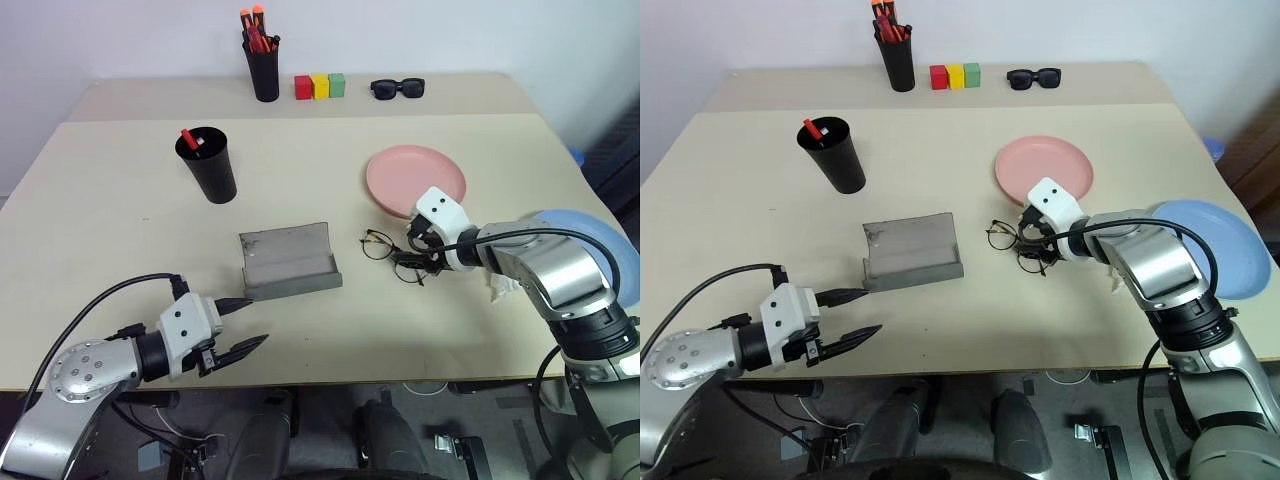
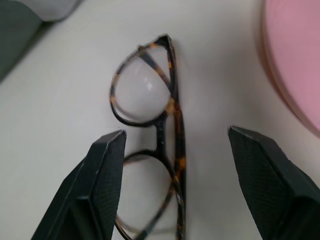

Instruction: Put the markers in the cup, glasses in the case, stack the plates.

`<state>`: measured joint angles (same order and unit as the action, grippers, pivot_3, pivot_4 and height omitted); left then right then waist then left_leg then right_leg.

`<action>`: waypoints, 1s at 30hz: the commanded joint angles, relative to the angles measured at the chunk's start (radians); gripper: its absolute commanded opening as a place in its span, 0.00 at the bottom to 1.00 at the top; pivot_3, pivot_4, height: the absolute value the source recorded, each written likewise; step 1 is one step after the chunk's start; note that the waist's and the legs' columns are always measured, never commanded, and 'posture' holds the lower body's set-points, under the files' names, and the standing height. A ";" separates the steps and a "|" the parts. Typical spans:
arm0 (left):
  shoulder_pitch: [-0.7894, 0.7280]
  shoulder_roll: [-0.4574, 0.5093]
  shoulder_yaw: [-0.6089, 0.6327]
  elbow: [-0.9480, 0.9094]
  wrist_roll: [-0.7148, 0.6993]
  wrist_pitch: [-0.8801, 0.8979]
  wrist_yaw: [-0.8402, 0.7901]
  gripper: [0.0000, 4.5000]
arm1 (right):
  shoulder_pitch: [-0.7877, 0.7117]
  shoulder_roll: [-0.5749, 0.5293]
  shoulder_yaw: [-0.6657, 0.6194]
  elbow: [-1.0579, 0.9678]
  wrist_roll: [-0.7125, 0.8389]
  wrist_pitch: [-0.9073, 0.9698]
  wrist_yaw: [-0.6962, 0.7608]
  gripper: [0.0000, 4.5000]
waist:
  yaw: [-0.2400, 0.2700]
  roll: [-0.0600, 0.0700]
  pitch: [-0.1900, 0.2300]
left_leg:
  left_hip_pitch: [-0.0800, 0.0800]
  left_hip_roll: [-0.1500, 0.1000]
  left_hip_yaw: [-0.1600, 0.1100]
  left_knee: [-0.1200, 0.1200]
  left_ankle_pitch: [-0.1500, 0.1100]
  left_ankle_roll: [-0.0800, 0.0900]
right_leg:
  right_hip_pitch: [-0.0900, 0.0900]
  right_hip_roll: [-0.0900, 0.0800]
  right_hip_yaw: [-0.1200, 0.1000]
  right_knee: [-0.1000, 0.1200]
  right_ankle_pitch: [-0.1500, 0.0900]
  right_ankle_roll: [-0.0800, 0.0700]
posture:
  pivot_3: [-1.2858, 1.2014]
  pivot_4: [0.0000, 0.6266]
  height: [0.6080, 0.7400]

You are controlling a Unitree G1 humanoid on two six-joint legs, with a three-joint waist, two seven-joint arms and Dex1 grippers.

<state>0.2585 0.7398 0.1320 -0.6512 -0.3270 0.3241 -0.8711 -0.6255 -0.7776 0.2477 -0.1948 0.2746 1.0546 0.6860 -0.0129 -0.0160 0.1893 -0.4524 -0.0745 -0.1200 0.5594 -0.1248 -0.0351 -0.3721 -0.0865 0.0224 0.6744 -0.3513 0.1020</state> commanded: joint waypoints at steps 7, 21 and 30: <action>-0.063 -0.008 -0.055 -0.035 0.001 0.022 0.048 0.65 | 0.013 -0.006 0.034 -0.079 -0.078 -0.023 -0.029 0.72 | 0.000 0.000 0.000 | 0.000 0.000 0.000 0.000 0.000 0.000 | 0.000 0.000 0.000 0.000 0.000 0.000 | 0.52 0.24 0.95; -0.076 -0.013 -0.042 -0.044 -0.021 0.046 0.090 0.65 | -0.008 -0.001 0.052 -0.126 -0.116 -0.026 -0.020 0.01 | 0.000 0.000 0.000 | 0.000 0.000 0.000 0.000 0.000 0.000 | 0.000 0.000 0.000 0.000 0.002 0.003 | 0.52 0.24 0.95; 0.056 -0.066 0.158 0.086 -0.016 -0.046 0.124 0.65 | -0.141 0.076 0.138 -0.203 -0.152 -0.271 0.079 0.01 | -0.008 0.000 0.000 | 0.000 0.002 0.001 0.000 0.000 0.000 | 0.000 0.002 0.000 0.000 0.002 0.003 | 0.52 0.24 0.95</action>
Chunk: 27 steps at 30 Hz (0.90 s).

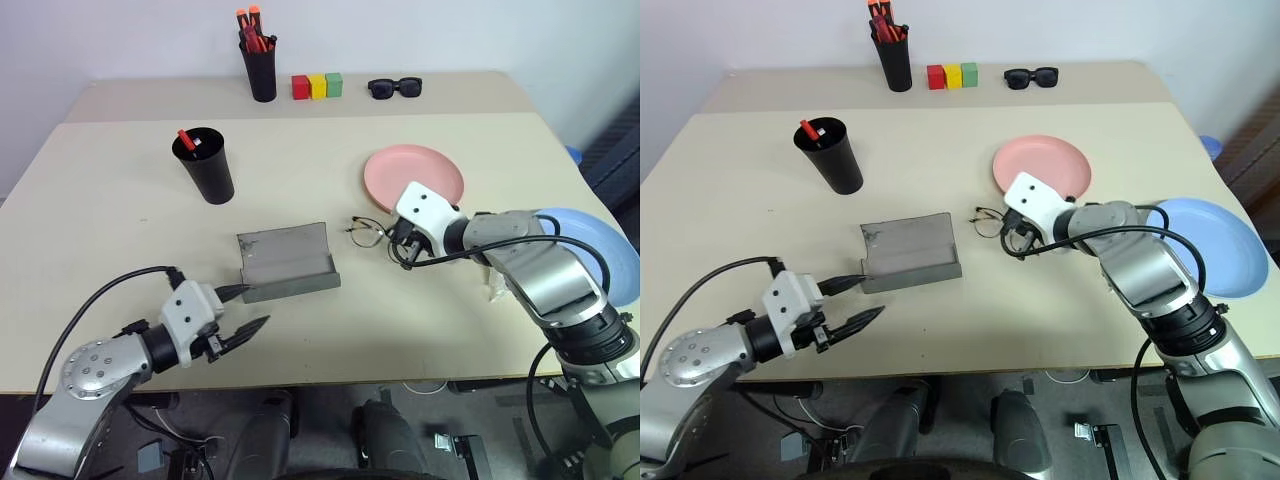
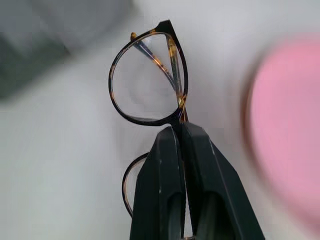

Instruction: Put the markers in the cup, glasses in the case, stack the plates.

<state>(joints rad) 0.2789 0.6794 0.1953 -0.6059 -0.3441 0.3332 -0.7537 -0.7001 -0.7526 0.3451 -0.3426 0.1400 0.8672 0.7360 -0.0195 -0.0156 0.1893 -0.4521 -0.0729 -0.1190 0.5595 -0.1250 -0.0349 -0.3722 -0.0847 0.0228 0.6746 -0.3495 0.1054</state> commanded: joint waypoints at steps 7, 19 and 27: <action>0.113 -0.029 0.242 0.149 -0.024 -0.142 -0.018 0.65 | -0.236 0.335 0.197 0.065 -0.048 -0.181 0.061 0.01 | 0.001 -0.001 0.000 | 0.002 0.001 -0.001 0.000 0.000 0.000 | -0.002 0.000 0.000 0.000 0.000 -0.001 | 0.52 0.24 0.95; 0.205 -0.056 0.269 -0.045 -0.099 -0.041 0.038 0.65 | -0.184 0.352 0.307 0.176 -0.199 -0.249 0.102 0.01 | 0.003 -0.003 -0.002 | 0.003 0.000 -0.002 0.000 -0.002 -0.003 | -0.001 0.001 0.000 -0.001 0.000 -0.004 | 0.52 0.24 0.95; 0.112 -0.033 0.210 -0.071 -0.110 0.052 0.065 0.65 | -0.138 0.281 0.296 0.097 -0.226 -0.203 0.154 0.01 | 0.002 -0.003 -0.002 | 0.004 0.001 -0.001 0.000 -0.001 -0.002 | -0.001 0.001 0.000 -0.001 0.000 -0.003 | 0.52 0.24 0.95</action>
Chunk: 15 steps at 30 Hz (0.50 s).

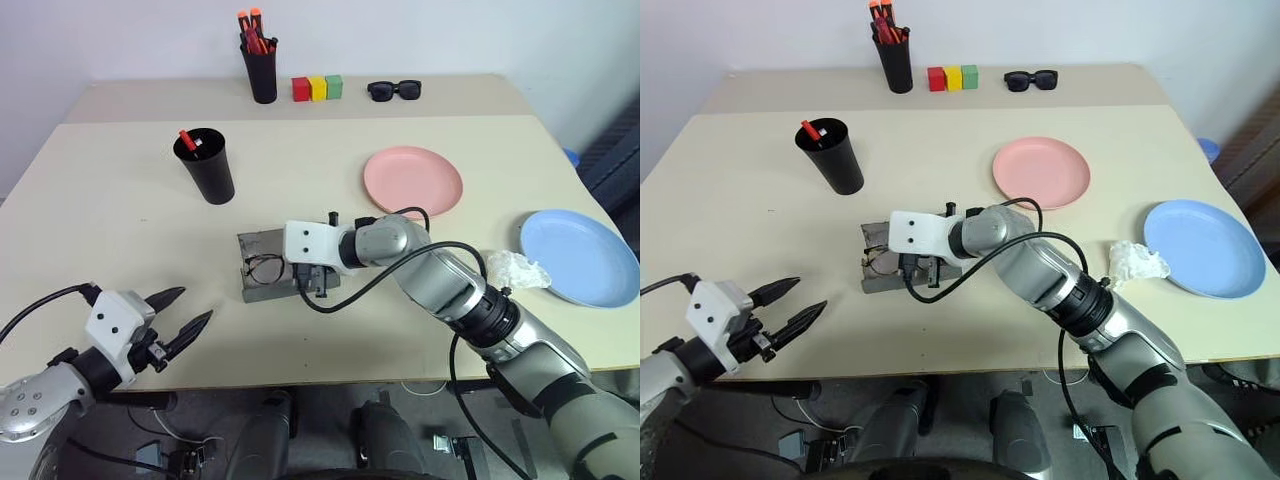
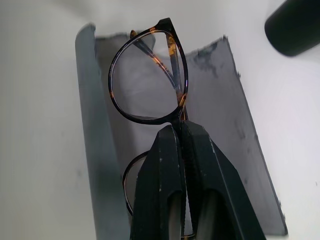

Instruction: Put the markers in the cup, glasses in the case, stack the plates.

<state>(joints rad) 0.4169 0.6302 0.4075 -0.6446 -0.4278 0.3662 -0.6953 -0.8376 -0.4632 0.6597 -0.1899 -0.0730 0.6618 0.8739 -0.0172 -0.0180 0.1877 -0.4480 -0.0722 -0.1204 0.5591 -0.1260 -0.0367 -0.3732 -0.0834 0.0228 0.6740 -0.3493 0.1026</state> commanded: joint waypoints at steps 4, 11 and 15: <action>-0.065 0.022 -0.013 -0.011 -0.024 0.033 -0.002 0.65 | 0.003 0.002 -0.022 -0.052 -0.018 0.018 0.017 0.14 | -0.001 0.000 0.000 | 0.000 0.000 0.000 0.000 0.000 0.000 | 0.000 0.000 0.000 0.000 0.000 0.000 | 0.52 0.24 0.95; -0.129 0.020 -0.024 0.021 -0.037 0.069 0.019 0.65 | 0.006 0.027 -0.082 -0.074 0.020 0.009 0.023 0.73 | 0.000 0.000 0.000 | 0.000 0.000 0.000 0.000 0.000 0.000 | 0.000 0.000 0.000 0.000 0.001 0.001 | 0.52 0.24 0.95; -0.261 -0.013 -0.035 0.047 -0.113 0.166 0.087 0.37 | 0.026 0.011 -0.141 -0.081 0.043 -0.025 0.023 0.74 | 0.006 0.000 0.000 | 0.000 0.000 -0.001 0.001 0.000 0.000 | 0.001 0.000 -0.001 0.000 0.001 0.002 | 0.52 0.24 0.95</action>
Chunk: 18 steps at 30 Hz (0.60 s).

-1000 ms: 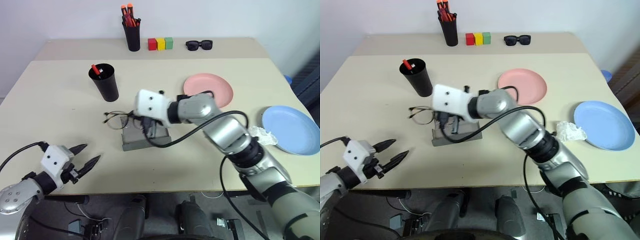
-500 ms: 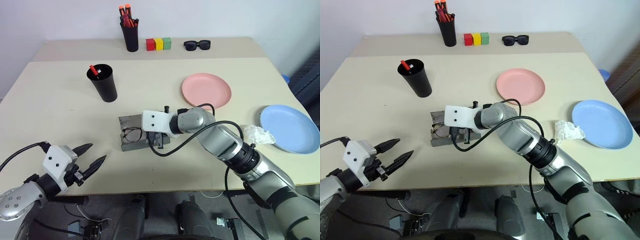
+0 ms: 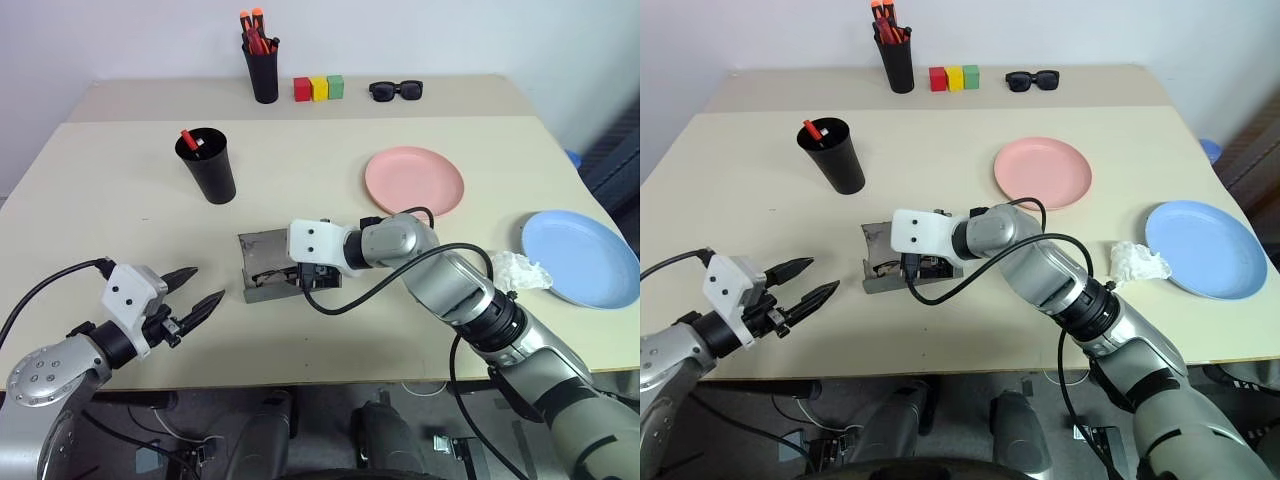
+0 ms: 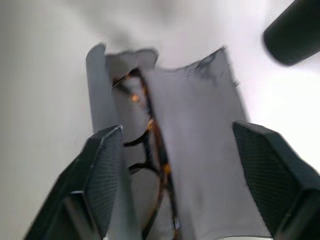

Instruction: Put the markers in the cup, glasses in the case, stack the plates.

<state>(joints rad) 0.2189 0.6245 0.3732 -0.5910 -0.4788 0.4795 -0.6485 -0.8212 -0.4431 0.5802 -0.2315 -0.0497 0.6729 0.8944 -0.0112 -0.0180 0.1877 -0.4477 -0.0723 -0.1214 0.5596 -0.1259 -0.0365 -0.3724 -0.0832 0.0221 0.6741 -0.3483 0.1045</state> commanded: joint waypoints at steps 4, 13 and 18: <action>-0.236 -0.009 -0.089 0.060 -0.028 0.134 0.107 0.01 | 0.046 -0.043 -0.125 -0.067 0.052 -0.069 0.019 0.74 | 0.005 0.000 0.000 | 0.000 0.000 0.001 0.000 0.001 0.001 | 0.000 0.000 0.000 0.000 0.001 0.001 | 0.52 0.24 0.95; -0.782 -0.133 -0.280 0.433 0.044 0.438 0.293 0.01 | 0.146 -0.126 -0.213 -0.139 0.057 -0.051 -0.003 0.74 | -0.004 -0.002 0.000 | -0.001 -0.002 0.001 0.002 0.002 0.001 | 0.002 0.002 0.000 0.006 0.003 0.006 | 0.52 0.24 0.95; -0.937 -0.144 -0.370 0.594 0.077 0.559 0.275 0.01 | 0.203 -0.164 -0.272 -0.207 0.076 -0.060 -0.014 0.74 | -0.010 -0.002 0.000 | -0.001 -0.001 0.003 0.001 0.002 0.000 | 0.000 0.003 0.001 0.009 0.003 0.006 | 0.52 0.24 0.95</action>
<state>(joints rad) -0.6881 0.4744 0.0100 -0.0205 -0.4128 1.0016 -0.3661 -0.6273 -0.5945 0.3595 -0.3770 0.0068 0.6355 0.8861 -0.0213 -0.0200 0.1880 -0.4487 -0.0733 -0.1189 0.5610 -0.1235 -0.0368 -0.3722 -0.0805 0.0226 0.6827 -0.3451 0.1110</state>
